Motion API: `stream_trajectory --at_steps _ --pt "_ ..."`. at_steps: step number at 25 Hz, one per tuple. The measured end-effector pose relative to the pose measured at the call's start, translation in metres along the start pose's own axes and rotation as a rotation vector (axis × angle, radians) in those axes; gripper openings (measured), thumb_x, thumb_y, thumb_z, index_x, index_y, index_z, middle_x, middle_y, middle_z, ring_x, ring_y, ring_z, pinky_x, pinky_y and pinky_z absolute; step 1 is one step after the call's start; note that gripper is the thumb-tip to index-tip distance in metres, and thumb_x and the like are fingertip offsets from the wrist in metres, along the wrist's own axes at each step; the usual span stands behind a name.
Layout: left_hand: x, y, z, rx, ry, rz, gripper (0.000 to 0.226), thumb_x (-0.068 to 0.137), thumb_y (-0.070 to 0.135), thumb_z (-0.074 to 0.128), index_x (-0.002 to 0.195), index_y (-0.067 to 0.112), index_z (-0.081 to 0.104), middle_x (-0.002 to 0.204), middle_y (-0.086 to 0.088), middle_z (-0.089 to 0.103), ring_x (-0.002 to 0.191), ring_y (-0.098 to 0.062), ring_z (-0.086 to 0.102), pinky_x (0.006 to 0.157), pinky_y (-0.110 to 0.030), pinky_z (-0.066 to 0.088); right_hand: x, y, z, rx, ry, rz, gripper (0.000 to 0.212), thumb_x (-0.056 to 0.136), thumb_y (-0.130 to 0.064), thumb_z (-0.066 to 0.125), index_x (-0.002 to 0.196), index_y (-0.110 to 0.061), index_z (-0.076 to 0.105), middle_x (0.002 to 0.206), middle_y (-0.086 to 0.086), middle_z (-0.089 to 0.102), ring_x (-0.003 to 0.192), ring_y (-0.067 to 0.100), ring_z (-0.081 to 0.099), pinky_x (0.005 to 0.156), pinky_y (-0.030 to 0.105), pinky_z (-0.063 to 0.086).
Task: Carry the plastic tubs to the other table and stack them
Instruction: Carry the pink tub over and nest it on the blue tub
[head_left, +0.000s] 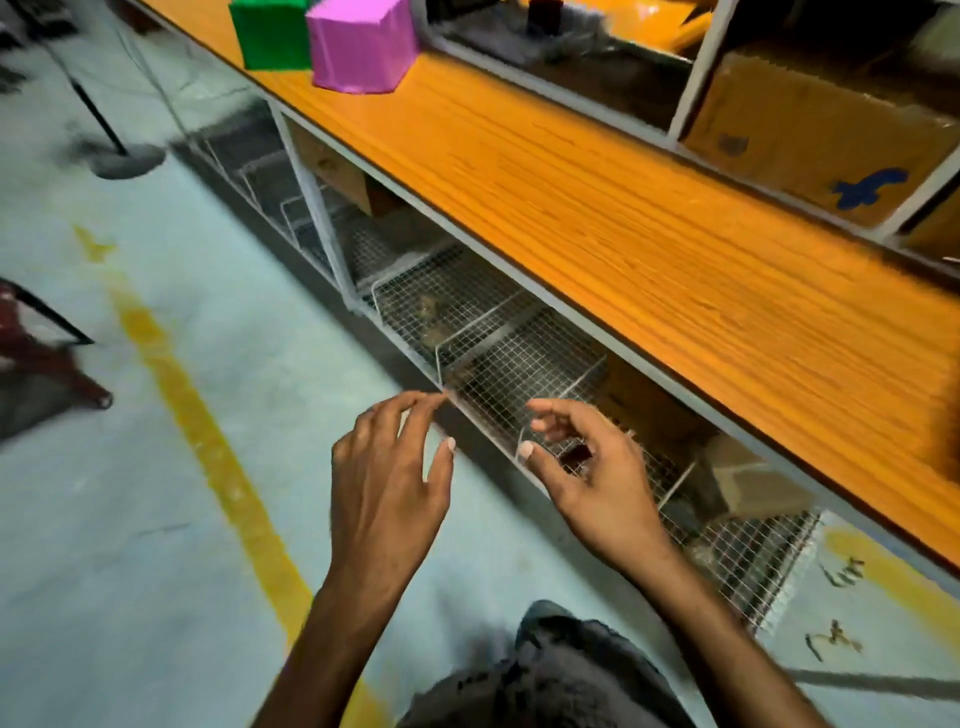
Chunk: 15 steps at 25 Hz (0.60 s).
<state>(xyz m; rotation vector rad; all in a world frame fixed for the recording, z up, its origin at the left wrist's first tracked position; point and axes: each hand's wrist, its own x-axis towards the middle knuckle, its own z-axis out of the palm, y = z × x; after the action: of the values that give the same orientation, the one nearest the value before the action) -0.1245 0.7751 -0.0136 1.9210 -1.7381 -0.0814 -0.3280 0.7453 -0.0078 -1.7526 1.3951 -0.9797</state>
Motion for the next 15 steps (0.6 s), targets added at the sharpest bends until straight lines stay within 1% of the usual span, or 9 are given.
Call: stream_trajectory --at_steps 1,3,5,6,7,9,11,13,15 --pt "0.012 -0.015 -0.003 -0.02 0.001 -0.045 0.042 0.093 0.032 0.069 0.134 0.032 0.061 0.136 0.007 0.061 0.126 -0.021 0.055 0.095 -0.042 0.044 0.017 -0.007 0.014 0.076 -0.024 0.029 0.033 0.089 -0.02 0.079 0.119 -0.032 0.069 0.102 -0.013 0.069 0.097 0.006 0.065 0.083 0.015 0.051" --pt "0.041 -0.044 -0.003 -0.125 -0.015 -0.169 0.038 0.095 0.036 0.068 0.132 0.036 0.061 0.134 0.013 0.061 0.125 -0.017 0.054 0.098 -0.04 0.042 0.055 -0.018 0.043 0.182 -0.08 0.076 0.032 0.089 -0.016 0.079 0.117 -0.029 0.071 0.1 -0.008 0.072 0.092 0.008 0.067 0.081 0.018 0.054" --pt "0.076 -0.072 -0.001 -0.227 -0.031 -0.247 0.036 0.094 0.04 0.068 0.129 0.04 0.061 0.128 0.018 0.063 0.121 -0.013 0.057 0.099 -0.042 0.047 0.099 -0.022 0.07 0.275 -0.13 0.121 0.03 0.09 -0.014 0.078 0.117 -0.025 0.071 0.101 -0.002 0.074 0.092 0.018 0.068 0.083 0.024 0.056" --pt "0.094 -0.087 0.002 -0.249 -0.037 -0.258 0.036 0.093 0.041 0.069 0.128 0.041 0.061 0.125 0.019 0.063 0.119 -0.013 0.059 0.098 -0.044 0.048 0.124 -0.025 0.084 0.329 -0.147 0.141 0.029 0.091 -0.012 0.077 0.117 -0.022 0.071 0.103 0.003 0.075 0.093 0.022 0.068 0.085 0.024 0.056" --pt "0.113 -0.1 0.003 -0.255 -0.042 -0.264 0.036 0.093 0.042 0.069 0.128 0.041 0.061 0.123 0.02 0.064 0.118 -0.012 0.059 0.097 -0.045 0.049 0.148 -0.027 0.095 0.365 -0.16 0.151 0.028 0.091 -0.011 0.076 0.117 -0.019 0.071 0.104 0.008 0.075 0.091 0.023 0.069 0.085 0.021 0.056" --pt "0.159 -0.127 0.005 -0.246 -0.024 -0.286 0.035 0.093 0.042 0.069 0.127 0.041 0.062 0.122 0.021 0.063 0.116 -0.011 0.06 0.093 -0.044 0.051 0.205 -0.032 0.118 0.375 -0.182 0.145 0.027 0.092 -0.009 0.075 0.117 -0.015 0.071 0.106 0.013 0.074 0.086 0.015 0.066 0.082 0.015 0.055" --pt "0.206 -0.147 -0.001 -0.253 0.002 -0.323 0.033 0.092 0.042 0.07 0.125 0.04 0.063 0.12 0.022 0.064 0.112 -0.007 0.061 0.087 -0.038 0.051 0.256 -0.042 0.137 0.376 -0.207 0.142 0.026 0.092 -0.009 0.074 0.118 -0.015 0.07 0.107 0.014 0.073 0.084 0.018 0.066 0.082 0.018 0.056" --pt "0.253 -0.166 -0.007 -0.271 0.029 -0.352 0.033 0.092 0.04 0.071 0.124 0.04 0.063 0.119 0.022 0.064 0.109 -0.005 0.061 0.08 -0.033 0.048 0.306 -0.053 0.158 0.403 -0.222 0.142 0.026 0.092 -0.01 0.074 0.117 -0.016 0.071 0.108 0.014 0.073 0.09 0.025 0.067 0.086 0.024 0.057" --pt "0.296 -0.184 -0.009 -0.277 0.05 -0.363 0.033 0.092 0.039 0.071 0.124 0.041 0.062 0.119 0.022 0.063 0.109 -0.004 0.06 0.08 -0.031 0.047 0.351 -0.061 0.176 0.412 -0.233 0.149 0.026 0.092 -0.012 0.075 0.117 -0.018 0.072 0.109 0.011 0.074 0.097 0.026 0.069 0.09 0.026 0.057"
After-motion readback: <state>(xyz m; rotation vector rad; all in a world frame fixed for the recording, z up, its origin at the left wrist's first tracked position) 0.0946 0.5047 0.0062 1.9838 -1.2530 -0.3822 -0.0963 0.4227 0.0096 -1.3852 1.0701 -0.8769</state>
